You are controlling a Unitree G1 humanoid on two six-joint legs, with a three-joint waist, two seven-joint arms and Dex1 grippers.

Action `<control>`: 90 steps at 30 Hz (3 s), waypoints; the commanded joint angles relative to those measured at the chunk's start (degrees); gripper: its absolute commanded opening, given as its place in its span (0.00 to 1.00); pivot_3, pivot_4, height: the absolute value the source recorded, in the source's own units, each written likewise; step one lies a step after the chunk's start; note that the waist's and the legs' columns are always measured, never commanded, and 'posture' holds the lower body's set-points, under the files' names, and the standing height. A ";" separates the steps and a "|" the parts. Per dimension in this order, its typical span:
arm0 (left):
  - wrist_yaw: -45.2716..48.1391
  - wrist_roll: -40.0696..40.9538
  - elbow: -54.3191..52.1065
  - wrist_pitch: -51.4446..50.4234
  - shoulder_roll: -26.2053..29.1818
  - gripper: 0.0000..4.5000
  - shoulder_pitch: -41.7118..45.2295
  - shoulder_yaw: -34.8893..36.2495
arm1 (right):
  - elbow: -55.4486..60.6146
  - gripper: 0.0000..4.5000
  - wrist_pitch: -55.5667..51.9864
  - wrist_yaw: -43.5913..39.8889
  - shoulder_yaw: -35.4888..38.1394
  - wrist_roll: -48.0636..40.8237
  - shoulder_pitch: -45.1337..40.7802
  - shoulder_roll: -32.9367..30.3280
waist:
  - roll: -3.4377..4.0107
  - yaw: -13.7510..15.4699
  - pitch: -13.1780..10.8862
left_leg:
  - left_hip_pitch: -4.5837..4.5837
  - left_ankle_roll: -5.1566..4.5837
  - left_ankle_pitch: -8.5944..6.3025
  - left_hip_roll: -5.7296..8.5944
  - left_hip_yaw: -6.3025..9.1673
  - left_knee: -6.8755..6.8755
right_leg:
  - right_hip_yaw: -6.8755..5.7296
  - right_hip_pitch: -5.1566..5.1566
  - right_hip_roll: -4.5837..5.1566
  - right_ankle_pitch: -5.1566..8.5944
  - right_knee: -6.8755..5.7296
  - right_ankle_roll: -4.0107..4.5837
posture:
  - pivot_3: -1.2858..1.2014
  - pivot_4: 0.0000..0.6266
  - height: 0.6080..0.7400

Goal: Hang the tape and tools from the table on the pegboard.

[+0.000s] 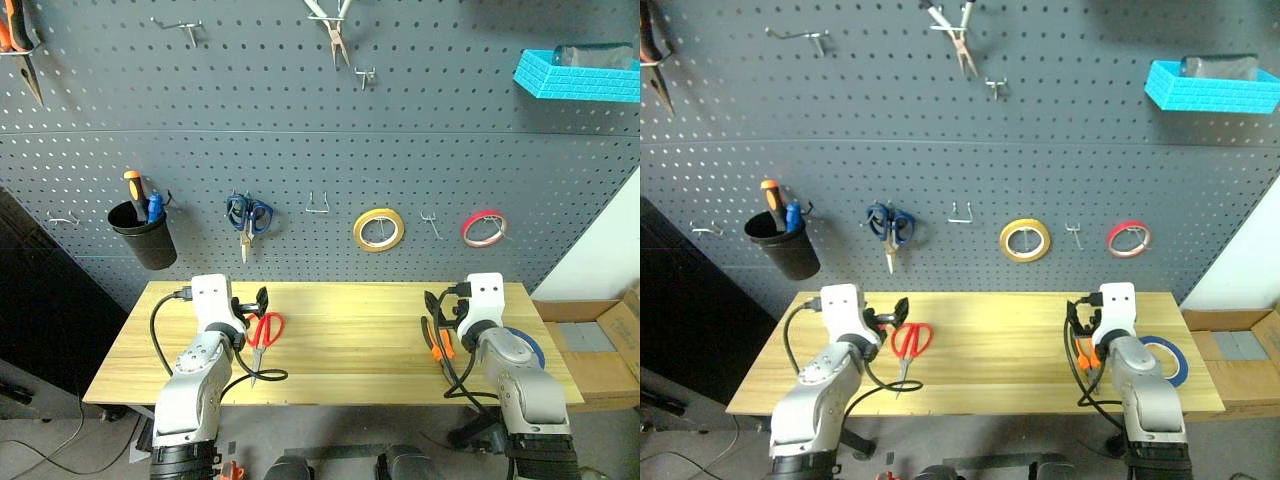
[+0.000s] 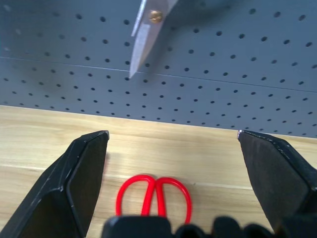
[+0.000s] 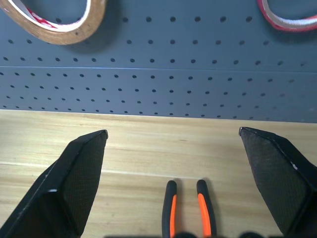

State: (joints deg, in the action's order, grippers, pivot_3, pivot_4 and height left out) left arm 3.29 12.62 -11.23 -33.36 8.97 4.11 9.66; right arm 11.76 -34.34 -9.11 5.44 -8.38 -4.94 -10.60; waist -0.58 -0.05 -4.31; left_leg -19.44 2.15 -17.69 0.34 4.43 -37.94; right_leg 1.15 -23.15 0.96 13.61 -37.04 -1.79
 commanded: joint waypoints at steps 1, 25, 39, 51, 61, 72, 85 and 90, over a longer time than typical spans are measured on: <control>-0.46 0.41 -1.91 0.56 0.29 0.99 0.98 1.73 | 3.23 0.98 -0.04 -0.78 0.14 -0.69 0.75 -0.72 | 0.00 -0.01 0.00 | 0.00 0.00 0.00 0.00 0.00 0.00 | -0.01 0.00 0.00 0.00 0.00 0.00 | 0.54 0.09 1.00; 0.20 1.00 -3.21 -0.61 0.15 0.99 -2.40 1.28 | 3.90 0.98 -1.11 -1.38 -0.39 0.61 2.57 -2.33 | -0.04 -0.06 -0.06 | -0.03 0.00 0.00 0.00 0.02 0.02 | -0.03 -0.02 0.01 0.02 0.04 0.02 | 0.54 0.08 1.00; 6.84 -0.59 -2.20 -1.10 4.46 0.99 -0.61 -4.98 | 2.34 0.98 -3.32 -2.57 2.56 -0.45 3.85 -5.49 | -0.09 -0.20 -1.00 | -0.03 0.00 0.00 0.00 0.02 0.02 | -0.05 -0.02 0.01 0.06 0.05 0.08 | 0.52 0.15 1.00; 35.11 -3.77 14.27 9.74 4.34 0.99 20.15 -30.90 | -10.30 0.98 -7.21 -10.18 7.92 -1.73 4.58 -19.05 | -0.10 -1.99 -4.85 | -0.41 -0.04 -0.02 0.06 -0.04 0.02 | -0.04 -0.08 0.07 0.05 0.14 0.01 | 0.47 0.31 1.00; 47.73 -7.30 33.77 21.81 -2.70 0.99 30.44 -37.51 | -18.45 0.98 -7.11 -12.49 7.02 -1.66 -3.53 -22.61 | -0.27 -5.36 -9.38 | -0.46 -0.16 -0.07 0.06 -0.21 -0.09 | 0.19 -0.17 0.07 0.07 0.09 -0.17 | 0.43 0.44 1.00; 50.24 -9.18 36.06 24.04 -4.07 0.99 31.04 -36.90 | -23.94 0.98 -7.19 -16.70 3.33 -1.43 -9.39 -23.37 | -0.39 -6.13 -12.28 | -0.92 -0.28 -0.15 0.00 -0.19 -0.10 | 0.24 -0.59 0.27 -0.03 0.06 -0.07 | 0.44 0.53 1.00; 50.08 -9.02 33.68 20.66 -4.89 1.00 31.10 -35.83 | -43.50 0.85 -3.42 -18.11 1.31 0.44 -19.04 -22.25 | -0.56 -5.95 -12.92 | -1.37 -0.29 -0.15 -0.01 -0.15 -0.44 | 0.20 -1.03 0.45 -0.20 -0.04 -0.28 | 0.46 0.52 1.00; 49.97 -9.09 35.34 20.77 -5.79 1.00 32.55 -35.24 | -44.65 0.47 -4.59 -17.65 2.28 0.02 -21.08 -22.28 | -0.55 -5.80 -12.92 | -1.41 -0.29 -0.14 -0.01 -0.13 -0.48 | 0.19 -1.03 0.45 -0.21 -0.05 -0.29 | 0.45 0.49 1.00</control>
State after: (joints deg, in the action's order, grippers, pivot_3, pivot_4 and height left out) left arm 53.17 3.36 24.74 -13.09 4.26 35.62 -26.53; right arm -32.30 -38.00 -26.95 7.09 -7.93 -26.14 -33.02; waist -1.13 -5.85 -17.23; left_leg -20.85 1.86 -17.84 0.33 4.30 -38.43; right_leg 1.33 -24.18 1.42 13.40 -37.08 -2.08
